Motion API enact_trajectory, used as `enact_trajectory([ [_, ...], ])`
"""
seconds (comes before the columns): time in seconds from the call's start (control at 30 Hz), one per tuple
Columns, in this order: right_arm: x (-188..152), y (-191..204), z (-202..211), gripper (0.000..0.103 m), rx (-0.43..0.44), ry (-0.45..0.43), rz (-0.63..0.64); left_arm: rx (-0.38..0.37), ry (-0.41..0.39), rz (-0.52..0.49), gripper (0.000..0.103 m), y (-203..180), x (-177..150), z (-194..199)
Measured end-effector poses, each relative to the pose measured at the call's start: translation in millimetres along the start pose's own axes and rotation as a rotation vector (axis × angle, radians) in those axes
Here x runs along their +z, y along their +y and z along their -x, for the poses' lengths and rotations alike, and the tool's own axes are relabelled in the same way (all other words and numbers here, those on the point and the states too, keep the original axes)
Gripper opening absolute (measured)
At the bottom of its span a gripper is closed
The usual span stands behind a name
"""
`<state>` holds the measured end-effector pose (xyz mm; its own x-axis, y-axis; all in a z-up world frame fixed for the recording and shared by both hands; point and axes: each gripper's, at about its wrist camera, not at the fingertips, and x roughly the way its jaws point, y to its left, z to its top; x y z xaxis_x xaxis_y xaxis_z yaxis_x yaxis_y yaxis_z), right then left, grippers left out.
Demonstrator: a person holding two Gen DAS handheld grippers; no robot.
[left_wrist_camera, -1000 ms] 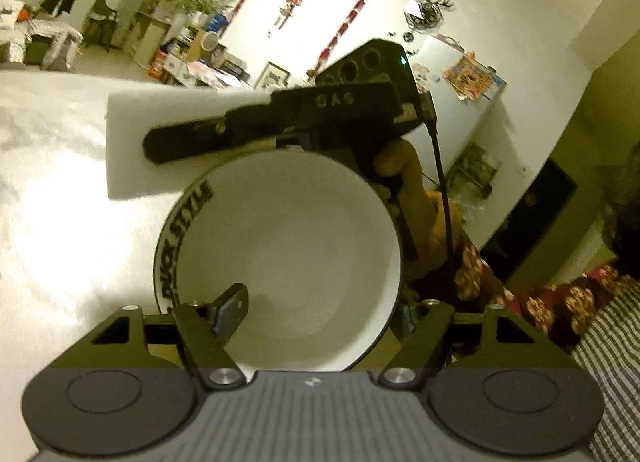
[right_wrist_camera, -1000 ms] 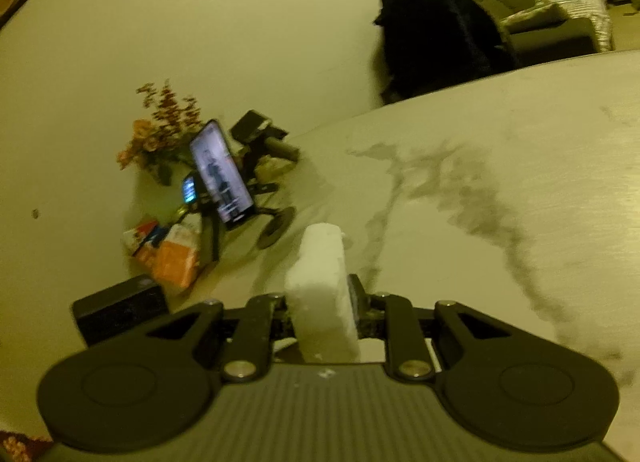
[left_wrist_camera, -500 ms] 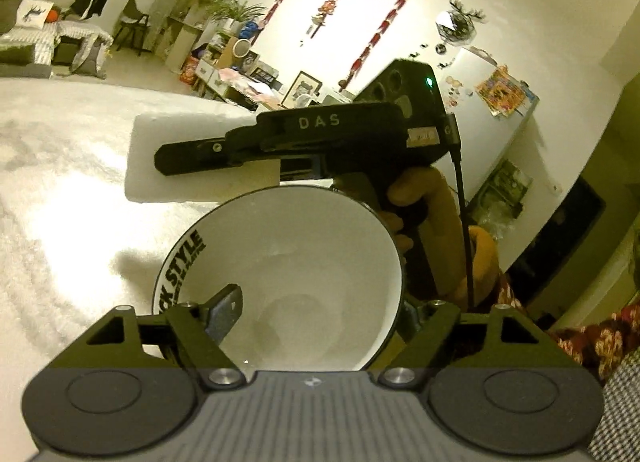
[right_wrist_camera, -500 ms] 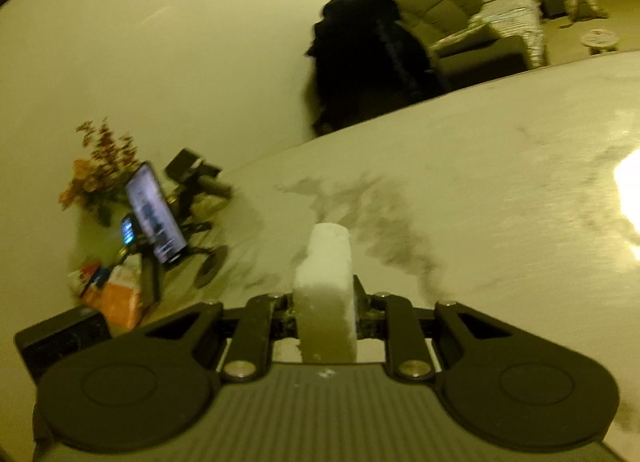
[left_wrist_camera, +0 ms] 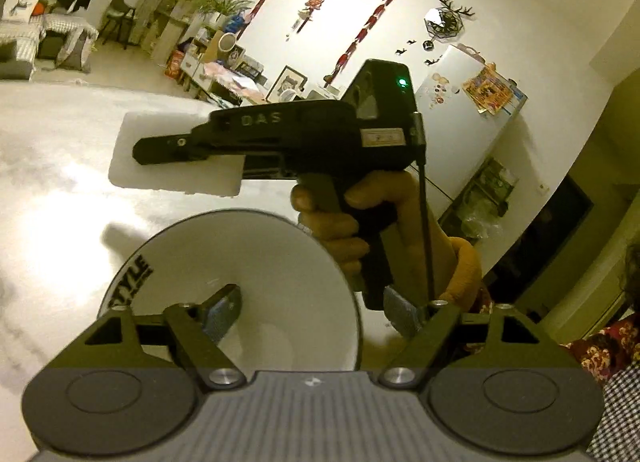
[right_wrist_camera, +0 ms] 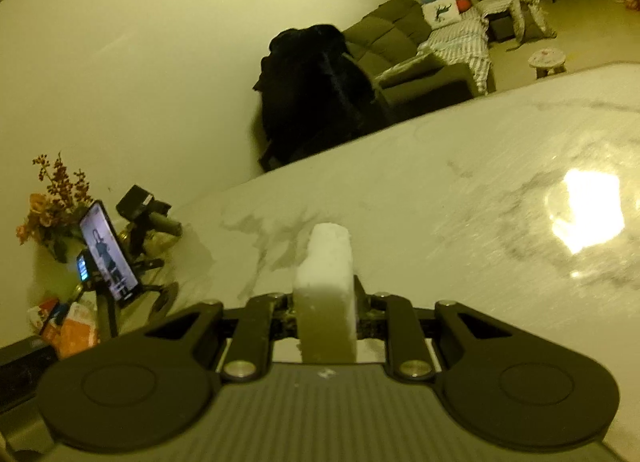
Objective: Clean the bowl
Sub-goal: 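Wipe the sponge across the bowl's outer wall behind the rim with the right tool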
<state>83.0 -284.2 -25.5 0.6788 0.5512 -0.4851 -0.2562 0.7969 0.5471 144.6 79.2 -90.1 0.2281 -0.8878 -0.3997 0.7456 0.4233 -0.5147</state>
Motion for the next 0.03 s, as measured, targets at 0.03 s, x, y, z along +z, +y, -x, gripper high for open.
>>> enact_trajectory([
  [0.03, 0.5, -0.4, 1.1, 0.021, -0.008, -0.002, 0.010, -0.009, 0.002, 0.001, 0.081, -1.0, 0.7, -3.3],
])
